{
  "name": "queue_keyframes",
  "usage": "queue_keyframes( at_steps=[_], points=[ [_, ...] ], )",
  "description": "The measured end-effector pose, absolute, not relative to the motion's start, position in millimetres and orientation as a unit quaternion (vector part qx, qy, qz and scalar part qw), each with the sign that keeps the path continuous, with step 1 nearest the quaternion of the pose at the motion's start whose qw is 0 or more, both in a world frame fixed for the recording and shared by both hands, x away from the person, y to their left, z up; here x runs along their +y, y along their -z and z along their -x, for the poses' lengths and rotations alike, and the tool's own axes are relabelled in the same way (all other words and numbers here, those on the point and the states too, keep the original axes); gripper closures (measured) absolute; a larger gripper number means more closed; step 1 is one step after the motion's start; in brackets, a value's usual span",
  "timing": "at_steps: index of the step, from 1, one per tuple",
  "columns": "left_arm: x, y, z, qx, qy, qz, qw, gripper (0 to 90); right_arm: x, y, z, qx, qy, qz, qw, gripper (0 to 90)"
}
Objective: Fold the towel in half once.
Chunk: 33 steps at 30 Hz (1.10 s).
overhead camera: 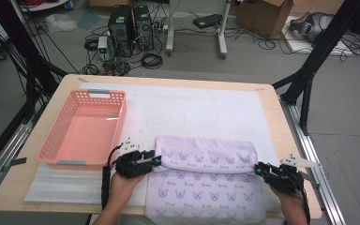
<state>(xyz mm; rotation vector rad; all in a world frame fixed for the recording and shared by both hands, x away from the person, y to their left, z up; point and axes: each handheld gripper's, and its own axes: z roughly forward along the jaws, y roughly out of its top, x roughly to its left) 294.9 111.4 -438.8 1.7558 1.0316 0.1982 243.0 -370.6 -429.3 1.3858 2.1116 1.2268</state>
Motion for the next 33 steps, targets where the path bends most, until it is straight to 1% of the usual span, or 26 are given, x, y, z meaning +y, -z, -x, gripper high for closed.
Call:
queue_keyframes(
  at_steps=[2,4,5,8,11,13,16,17,19,20,22,23,24,26,27,33],
  points=[
    [109.1,438.1,-306.6,0.449,-0.085,-0.725,0.515,43.8,-368.9,424.9,-255.4,0.74,-0.422,-0.495,0.169,62.3],
    [104.4,437.8,-317.0,0.449,-0.091,-0.739,0.494,42.5,-366.6,420.8,-268.6,0.739,-0.416,-0.5,0.175,59.4],
    [102.4,438.1,-320.6,0.451,-0.098,-0.737,0.493,42.2,-365.7,418.7,-274.6,0.738,-0.412,-0.503,0.18,58.6],
    [99.5,436.4,-333.5,0.461,-0.1,-0.739,0.48,42.0,-365.3,414.2,-290.2,0.731,-0.398,-0.521,0.189,54.3],
    [94.2,436.4,-344.4,0.467,-0.096,-0.744,0.468,43.4,-367.0,410.5,-302.3,0.721,-0.402,-0.532,0.186,52.5],
    [89.9,439.0,-351.4,0.472,-0.088,-0.755,0.446,44.0,-365.2,408.9,-310.0,0.718,-0.4,-0.54,0.179,50.9],
    [85.2,444.3,-355.3,0.474,-0.081,-0.76,0.437,47.8,-356.1,415.7,-324.9,0.74,-0.352,-0.549,0.166,50.9],
    [83.2,446.3,-355.5,0.472,-0.075,-0.763,0.434,50.3,-353.3,419.4,-329.0,0.745,-0.344,-0.548,0.162,52.9],
    [80.5,446.3,-354.4,0.464,-0.086,-0.77,0.43,53.0,-348.0,425.1,-334.3,0.753,-0.332,-0.546,0.159,56.6],
    [79.9,447.1,-354.6,0.461,-0.079,-0.77,0.434,58.4,-345.9,427.6,-336.2,0.757,-0.322,-0.545,0.16,58.1],
    [79.0,447.7,-354.0,0.455,-0.093,-0.776,0.427,67.6,-343.6,431.8,-338.3,0.765,-0.305,-0.545,0.16,62.7],
    [79.9,448.2,-354.4,0.451,-0.092,-0.779,0.425,75.9,-343.7,433.3,-338.7,0.766,-0.304,-0.541,0.165,65.8],
    [80.8,448.4,-354.7,0.454,-0.092,-0.778,0.425,80.8,-343.9,433.4,-338.3,0.764,-0.303,-0.545,0.167,69.4],
    [81.5,448.6,-354.8,0.456,-0.095,-0.775,0.426,83.9,-345.7,433.6,-338.0,0.768,-0.3,-0.54,0.171,82.6],
    [81.8,447.9,-354.2,0.455,-0.099,-0.774,0.429,84.5,-346.7,433.7,-337.2,0.77,-0.298,-0.538,0.169,87.5],
    [90.8,432.7,-345.8,0.446,-0.104,-0.751,0.475,84.9,-357.1,428.9,-326.8,0.763,-0.332,-0.525,0.179,88.6]
  ],
)
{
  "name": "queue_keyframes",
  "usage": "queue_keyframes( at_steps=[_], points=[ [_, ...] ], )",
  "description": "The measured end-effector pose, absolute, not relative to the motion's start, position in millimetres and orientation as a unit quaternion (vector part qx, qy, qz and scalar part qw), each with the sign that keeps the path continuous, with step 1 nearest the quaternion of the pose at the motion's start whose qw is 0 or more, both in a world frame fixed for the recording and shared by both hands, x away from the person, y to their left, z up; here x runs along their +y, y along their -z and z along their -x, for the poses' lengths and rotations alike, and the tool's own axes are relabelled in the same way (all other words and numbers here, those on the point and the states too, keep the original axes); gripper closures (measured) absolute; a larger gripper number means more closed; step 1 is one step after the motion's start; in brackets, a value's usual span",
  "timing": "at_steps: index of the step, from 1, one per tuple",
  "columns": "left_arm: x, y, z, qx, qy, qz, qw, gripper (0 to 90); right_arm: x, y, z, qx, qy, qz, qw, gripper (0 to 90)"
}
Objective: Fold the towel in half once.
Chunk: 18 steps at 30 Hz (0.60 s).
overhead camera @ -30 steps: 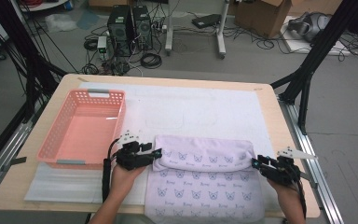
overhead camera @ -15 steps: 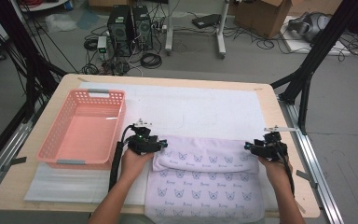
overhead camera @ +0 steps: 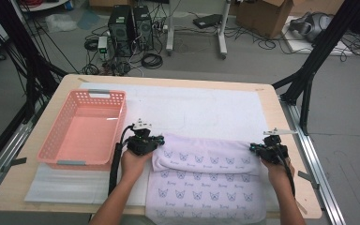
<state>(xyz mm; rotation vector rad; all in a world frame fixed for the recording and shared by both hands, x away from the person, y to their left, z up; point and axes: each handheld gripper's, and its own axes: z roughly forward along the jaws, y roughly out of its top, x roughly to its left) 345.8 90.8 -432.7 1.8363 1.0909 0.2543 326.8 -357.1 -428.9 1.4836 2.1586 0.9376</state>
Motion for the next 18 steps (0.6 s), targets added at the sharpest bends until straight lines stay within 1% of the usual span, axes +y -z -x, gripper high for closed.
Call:
queue_keyframes(
  at_steps=[4,10,18],
  points=[
    [95.8,422.3,-333.8,0.428,-0.105,-0.749,0.496,84.9,-361.2,419.8,-312.1,0.757,-0.36,-0.512,0.186,88.6],
    [105.8,414.0,-308.3,0.402,-0.102,-0.739,0.531,84.8,-366.2,406.4,-279.9,0.752,-0.394,-0.49,0.196,88.6],
    [116.8,413.1,-270.1,0.374,-0.106,-0.743,0.544,84.6,-369.9,396.1,-232.9,0.752,-0.42,-0.463,0.208,89.7]
  ],
)
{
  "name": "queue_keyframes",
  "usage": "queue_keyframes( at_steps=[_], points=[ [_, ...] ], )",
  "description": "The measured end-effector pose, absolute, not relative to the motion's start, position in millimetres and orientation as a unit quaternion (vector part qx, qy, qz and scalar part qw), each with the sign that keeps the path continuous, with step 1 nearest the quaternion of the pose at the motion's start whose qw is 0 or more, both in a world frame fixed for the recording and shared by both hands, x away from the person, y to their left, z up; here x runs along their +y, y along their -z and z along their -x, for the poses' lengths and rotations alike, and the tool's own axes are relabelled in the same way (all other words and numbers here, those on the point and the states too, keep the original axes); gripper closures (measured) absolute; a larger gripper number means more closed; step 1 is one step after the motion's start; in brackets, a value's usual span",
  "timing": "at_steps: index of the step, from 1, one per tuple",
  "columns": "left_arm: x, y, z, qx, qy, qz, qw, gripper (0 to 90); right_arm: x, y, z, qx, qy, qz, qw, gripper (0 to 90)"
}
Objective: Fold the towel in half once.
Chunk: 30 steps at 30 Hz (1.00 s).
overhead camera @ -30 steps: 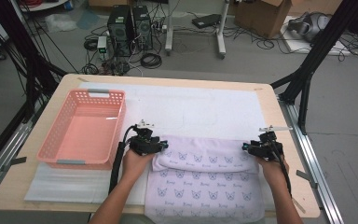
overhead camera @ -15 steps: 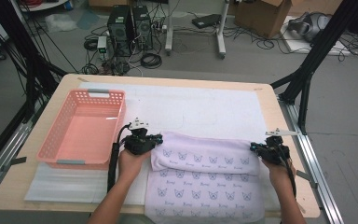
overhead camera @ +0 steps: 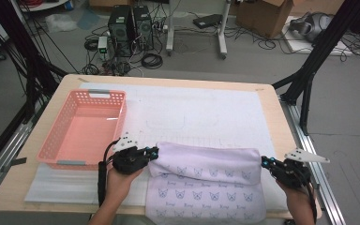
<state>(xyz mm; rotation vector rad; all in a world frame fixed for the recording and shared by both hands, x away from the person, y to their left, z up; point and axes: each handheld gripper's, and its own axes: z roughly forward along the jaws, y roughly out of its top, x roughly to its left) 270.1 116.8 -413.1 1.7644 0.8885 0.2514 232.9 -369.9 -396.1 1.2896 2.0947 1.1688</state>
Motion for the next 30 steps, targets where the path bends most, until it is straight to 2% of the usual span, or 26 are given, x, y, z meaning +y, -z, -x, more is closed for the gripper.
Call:
queue_keyframes(
  at_steps=[6,8,12,15,16,17,19,20,30],
  points=[
    [114.1,419.5,-255.0,0.361,-0.1,-0.755,0.538,84.6,-373.8,405.1,-222.3,0.753,-0.418,-0.468,0.197,88.6],
    [113.2,422.3,-254.6,0.363,-0.099,-0.756,0.535,84.5,-369.4,407.5,-228.9,0.747,-0.421,-0.475,0.197,71.4],
    [112.6,424.5,-256.9,0.366,-0.099,-0.756,0.533,84.5,-353.4,404.6,-254.1,0.746,-0.407,-0.488,0.2,49.6],
    [113.1,425.2,-259.7,0.37,-0.101,-0.753,0.534,84.4,-342.9,406.1,-280.3,0.754,-0.383,-0.5,0.186,47.3],
    [113.2,425.6,-260.7,0.372,-0.103,-0.752,0.534,84.3,-340.9,407.6,-288.1,0.757,-0.375,-0.503,0.182,49.2],
    [113.5,425.9,-261.4,0.375,-0.109,-0.75,0.534,84.2,-339.6,409.2,-294.2,0.758,-0.371,-0.507,0.177,55.3],
    [114.2,425.6,-262.9,0.378,-0.116,-0.744,0.539,83.7,-339.9,411.1,-300.4,0.765,-0.372,-0.498,0.169,82.5],
    [114.5,425.0,-263.2,0.379,-0.121,-0.741,0.541,83.7,-340.6,411.0,-300.5,0.767,-0.377,-0.492,0.165,88.5],
    [115.7,417.2,-249.4,0.358,-0.14,-0.731,0.564,82.5,-357.8,385.0,-255.1,0.748,-0.44,-0.452,0.205,89.8]
  ],
)
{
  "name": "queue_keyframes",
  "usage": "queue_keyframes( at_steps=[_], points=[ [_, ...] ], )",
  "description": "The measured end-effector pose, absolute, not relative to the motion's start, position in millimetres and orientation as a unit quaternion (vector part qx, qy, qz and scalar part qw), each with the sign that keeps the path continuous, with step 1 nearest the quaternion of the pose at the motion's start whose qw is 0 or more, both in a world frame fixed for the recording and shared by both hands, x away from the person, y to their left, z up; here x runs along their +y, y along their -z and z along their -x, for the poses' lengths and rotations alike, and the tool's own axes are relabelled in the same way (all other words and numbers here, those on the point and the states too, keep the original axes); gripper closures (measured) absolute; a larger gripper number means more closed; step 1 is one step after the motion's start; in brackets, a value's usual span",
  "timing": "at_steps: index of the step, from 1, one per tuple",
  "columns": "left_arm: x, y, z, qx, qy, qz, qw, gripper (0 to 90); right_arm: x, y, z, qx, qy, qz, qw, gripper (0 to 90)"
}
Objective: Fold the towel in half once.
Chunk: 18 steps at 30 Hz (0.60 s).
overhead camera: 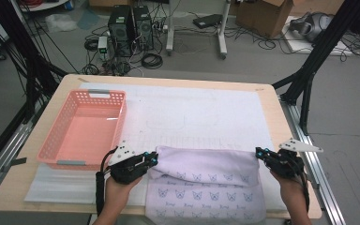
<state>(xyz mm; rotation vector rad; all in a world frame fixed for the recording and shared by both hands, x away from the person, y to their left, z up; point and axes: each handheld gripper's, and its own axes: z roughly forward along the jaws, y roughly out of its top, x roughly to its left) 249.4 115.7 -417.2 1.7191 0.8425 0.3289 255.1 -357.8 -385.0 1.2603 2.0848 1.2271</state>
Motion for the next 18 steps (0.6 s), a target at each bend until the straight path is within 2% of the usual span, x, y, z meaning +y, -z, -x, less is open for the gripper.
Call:
queue_keyframes(
  at_steps=[6,12,14,18],
  points=[
    [122.0,423.1,-231.2,0.349,-0.12,-0.737,0.566,82.6,-362.3,381.0,-215.4,0.746,-0.464,-0.432,0.202,89.8],
    [122.7,436.3,-218.5,0.345,-0.091,-0.762,0.541,78.9,-364.6,403.1,-182.7,0.763,-0.439,-0.434,0.193,89.8],
    [125.7,437.5,-216.8,0.348,-0.085,-0.763,0.539,75.2,-366.6,410.5,-173.5,0.767,-0.432,-0.435,0.189,89.8],
    [133.6,433.7,-220.3,0.366,-0.087,-0.746,0.549,49.4,-373.0,413.6,-164.9,0.782,-0.403,-0.442,0.177,86.1]
  ],
)
